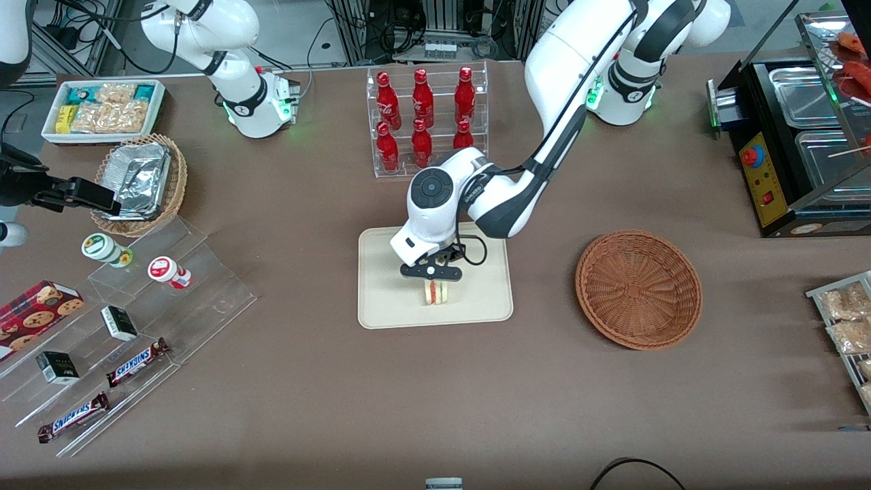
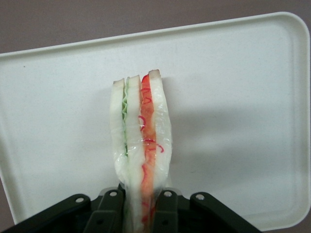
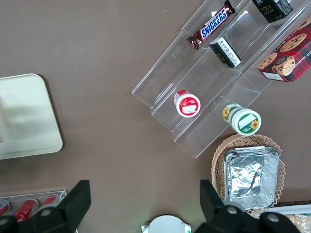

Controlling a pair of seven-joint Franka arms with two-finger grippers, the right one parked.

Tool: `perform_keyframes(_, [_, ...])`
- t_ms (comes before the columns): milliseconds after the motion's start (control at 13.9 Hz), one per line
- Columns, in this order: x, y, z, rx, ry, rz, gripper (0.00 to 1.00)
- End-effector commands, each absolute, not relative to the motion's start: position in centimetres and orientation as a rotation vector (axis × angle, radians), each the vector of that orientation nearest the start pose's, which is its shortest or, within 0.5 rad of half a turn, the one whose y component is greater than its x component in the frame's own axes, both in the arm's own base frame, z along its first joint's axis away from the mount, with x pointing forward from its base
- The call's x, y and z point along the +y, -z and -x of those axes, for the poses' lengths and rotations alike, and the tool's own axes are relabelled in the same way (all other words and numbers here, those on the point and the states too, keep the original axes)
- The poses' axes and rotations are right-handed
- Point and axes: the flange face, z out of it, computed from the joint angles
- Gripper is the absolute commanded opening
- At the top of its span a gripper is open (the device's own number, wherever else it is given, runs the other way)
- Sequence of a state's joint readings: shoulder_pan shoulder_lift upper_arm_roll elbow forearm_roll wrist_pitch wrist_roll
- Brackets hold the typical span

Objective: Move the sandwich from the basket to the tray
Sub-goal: 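Lower the sandwich onto the tray and open the left gripper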

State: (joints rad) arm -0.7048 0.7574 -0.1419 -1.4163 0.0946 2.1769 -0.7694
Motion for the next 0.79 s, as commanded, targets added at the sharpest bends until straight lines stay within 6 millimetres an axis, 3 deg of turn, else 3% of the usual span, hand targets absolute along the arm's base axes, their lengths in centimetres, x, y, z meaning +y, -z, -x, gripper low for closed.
perform_keyframes(0, [-54.1, -24.3, -49.8, 0.127, 0.025, 3.142, 0.0])
perform_keyframes(144, [-54.0, -23.7, -49.6, 0.134, 0.021, 3.13, 0.0])
perform_keyframes(216, [-54.0, -23.6, -49.6, 0.133, 0.02, 3.131, 0.11])
perform_keyframes(288, [-54.0, -23.7, -49.6, 0.135, 0.02, 3.131, 0.71])
perform_keyframes(360, [-53.9, -24.0, -49.7, 0.134, 0.025, 3.132, 1.0])
perform_keyframes(576, [-53.6, -25.9, -50.3, 0.111, 0.047, 3.146, 1.0])
perform_keyframes(720, [-53.1, -29.1, -51.0, 0.086, 0.076, 3.157, 1.0])
